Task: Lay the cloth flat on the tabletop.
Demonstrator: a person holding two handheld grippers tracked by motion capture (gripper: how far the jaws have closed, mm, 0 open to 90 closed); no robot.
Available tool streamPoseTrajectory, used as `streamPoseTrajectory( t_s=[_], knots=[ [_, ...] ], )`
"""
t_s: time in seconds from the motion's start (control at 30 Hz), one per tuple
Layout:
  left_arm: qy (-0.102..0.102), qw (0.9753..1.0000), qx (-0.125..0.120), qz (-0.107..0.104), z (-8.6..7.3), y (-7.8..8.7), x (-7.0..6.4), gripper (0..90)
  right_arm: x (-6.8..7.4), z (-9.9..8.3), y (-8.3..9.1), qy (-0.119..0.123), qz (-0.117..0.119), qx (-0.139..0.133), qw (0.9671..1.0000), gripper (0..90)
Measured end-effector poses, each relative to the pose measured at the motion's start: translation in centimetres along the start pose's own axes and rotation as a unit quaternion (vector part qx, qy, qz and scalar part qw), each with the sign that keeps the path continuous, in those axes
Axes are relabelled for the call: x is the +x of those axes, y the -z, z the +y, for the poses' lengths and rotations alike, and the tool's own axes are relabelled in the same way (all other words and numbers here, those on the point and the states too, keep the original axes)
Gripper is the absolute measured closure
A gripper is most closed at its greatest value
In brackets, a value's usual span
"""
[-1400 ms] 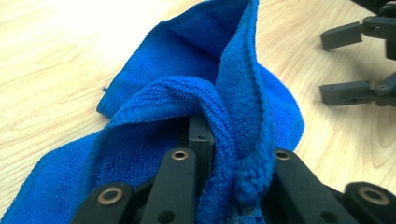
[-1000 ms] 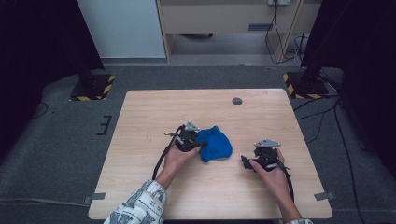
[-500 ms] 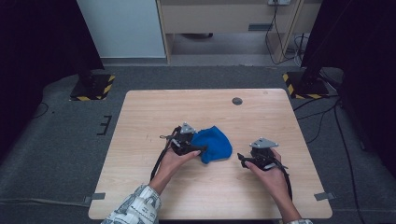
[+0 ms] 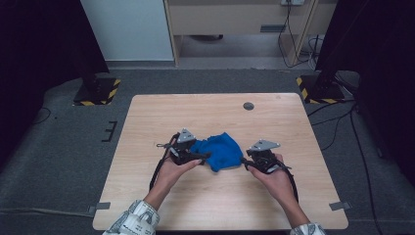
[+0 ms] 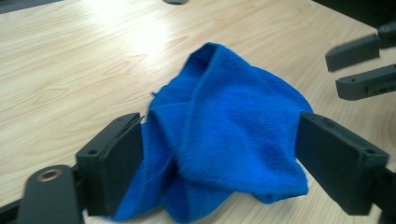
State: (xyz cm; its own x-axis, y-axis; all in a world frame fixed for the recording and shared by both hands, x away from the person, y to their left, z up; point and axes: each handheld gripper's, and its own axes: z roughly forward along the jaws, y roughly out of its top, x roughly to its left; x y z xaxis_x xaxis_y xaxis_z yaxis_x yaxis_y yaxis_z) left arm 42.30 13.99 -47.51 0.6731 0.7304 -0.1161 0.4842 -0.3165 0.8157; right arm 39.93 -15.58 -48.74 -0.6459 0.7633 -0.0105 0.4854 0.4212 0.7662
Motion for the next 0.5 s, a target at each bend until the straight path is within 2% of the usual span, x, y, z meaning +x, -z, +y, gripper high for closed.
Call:
streamPoseTrajectory(
  t_s=[0.07, 0.17, 0.37, 0.4, 0.5],
  knots=[
    [0.000, 1.0000, -0.002, 0.005, -0.2, 0.2, 0.2, 20.2, 0.2, 0.2, -0.2, 0.006, 0.003, 0.000, 1.0000, 64.7],
    [0.006, 0.9999, -0.004, 0.009, -1.0, 1.1, 1.2, 26.6, 1.0, 1.4, -0.7, 0.021, 0.012, 0.000, 0.9997, 73.0],
    [0.010, 0.9999, -0.003, 0.013, -1.9, 1.8, 1.9, 39.9, 2.2, 3.3, -1.6, 0.030, 0.032, -0.012, 0.9990, 80.2],
    [0.009, 0.9997, -0.001, 0.022, -2.3, 1.9, 2.1, 41.8, 2.4, 3.5, -1.8, 0.033, 0.033, -0.011, 0.9989, 80.6],
    [0.009, 0.9997, 0.007, 0.022, -2.7, 1.9, 2.2, 46.2, 2.9, 3.9, -2.6, 0.041, 0.038, -0.005, 0.9984, 75.8]
  ],
)
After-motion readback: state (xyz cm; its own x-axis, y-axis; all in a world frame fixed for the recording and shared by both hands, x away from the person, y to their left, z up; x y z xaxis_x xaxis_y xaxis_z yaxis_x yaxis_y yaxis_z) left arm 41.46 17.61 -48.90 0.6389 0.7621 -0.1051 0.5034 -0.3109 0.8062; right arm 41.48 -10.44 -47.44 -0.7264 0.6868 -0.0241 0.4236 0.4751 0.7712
